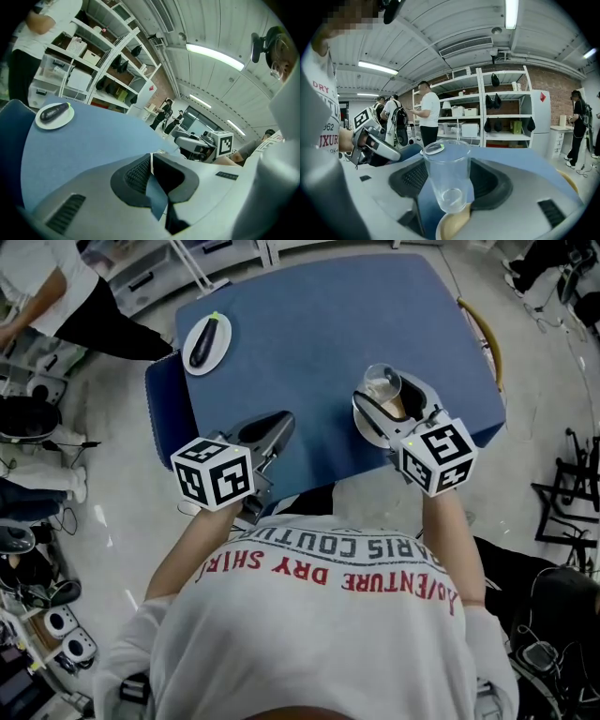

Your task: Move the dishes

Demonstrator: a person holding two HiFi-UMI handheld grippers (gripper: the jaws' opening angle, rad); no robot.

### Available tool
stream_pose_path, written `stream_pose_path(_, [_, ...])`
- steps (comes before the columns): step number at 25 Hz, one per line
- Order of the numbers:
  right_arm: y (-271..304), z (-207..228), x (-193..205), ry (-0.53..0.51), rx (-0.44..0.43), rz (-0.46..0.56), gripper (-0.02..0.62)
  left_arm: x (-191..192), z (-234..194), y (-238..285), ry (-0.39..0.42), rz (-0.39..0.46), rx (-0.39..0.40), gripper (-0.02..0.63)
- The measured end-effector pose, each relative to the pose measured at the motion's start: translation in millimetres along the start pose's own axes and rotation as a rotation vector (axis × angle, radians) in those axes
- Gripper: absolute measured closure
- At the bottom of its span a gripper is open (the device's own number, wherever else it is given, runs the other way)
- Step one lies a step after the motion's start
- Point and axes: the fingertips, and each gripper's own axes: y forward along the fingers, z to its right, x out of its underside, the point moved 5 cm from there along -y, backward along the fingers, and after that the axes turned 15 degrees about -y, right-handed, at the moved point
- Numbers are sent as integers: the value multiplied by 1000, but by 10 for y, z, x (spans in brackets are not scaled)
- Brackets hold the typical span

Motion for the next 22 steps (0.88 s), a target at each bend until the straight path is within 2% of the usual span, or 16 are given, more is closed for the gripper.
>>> stream_pose_path(6, [291, -148, -56, -7, -62, -1, 308, -23, -134, -141, -25, 23, -24, 569])
stream_pose_path(22, [918, -445, 266, -19, -165, -90, 308, 37, -378, -337, -61, 42, -97, 569])
